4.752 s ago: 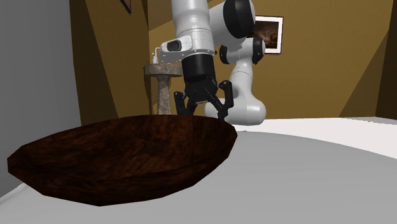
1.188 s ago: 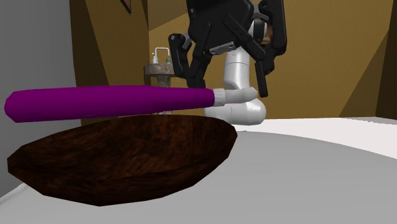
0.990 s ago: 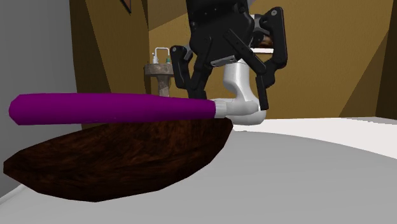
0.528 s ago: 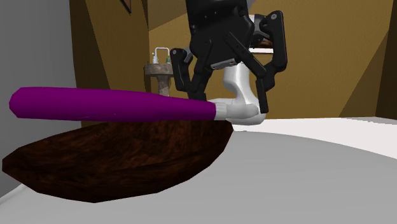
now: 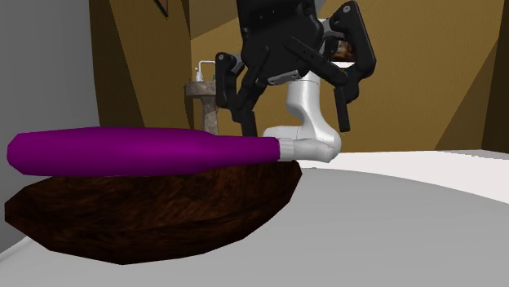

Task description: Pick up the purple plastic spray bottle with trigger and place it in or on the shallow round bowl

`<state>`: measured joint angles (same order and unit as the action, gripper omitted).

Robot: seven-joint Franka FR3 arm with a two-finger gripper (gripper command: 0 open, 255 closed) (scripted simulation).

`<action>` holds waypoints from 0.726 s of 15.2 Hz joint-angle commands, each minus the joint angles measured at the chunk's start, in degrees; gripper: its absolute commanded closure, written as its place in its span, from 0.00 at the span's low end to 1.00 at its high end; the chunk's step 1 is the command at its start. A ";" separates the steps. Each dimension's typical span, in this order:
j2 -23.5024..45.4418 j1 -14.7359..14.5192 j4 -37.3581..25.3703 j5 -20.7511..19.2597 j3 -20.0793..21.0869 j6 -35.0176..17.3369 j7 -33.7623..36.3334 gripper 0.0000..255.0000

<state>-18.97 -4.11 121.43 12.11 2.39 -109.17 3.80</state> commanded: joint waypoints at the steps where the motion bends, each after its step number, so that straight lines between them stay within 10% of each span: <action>1: -0.44 0.23 -2.40 -0.24 -0.43 2.92 0.00 0.00; 11: -0.63 0.43 -5.57 -0.49 -0.87 6.34 0.11 0.00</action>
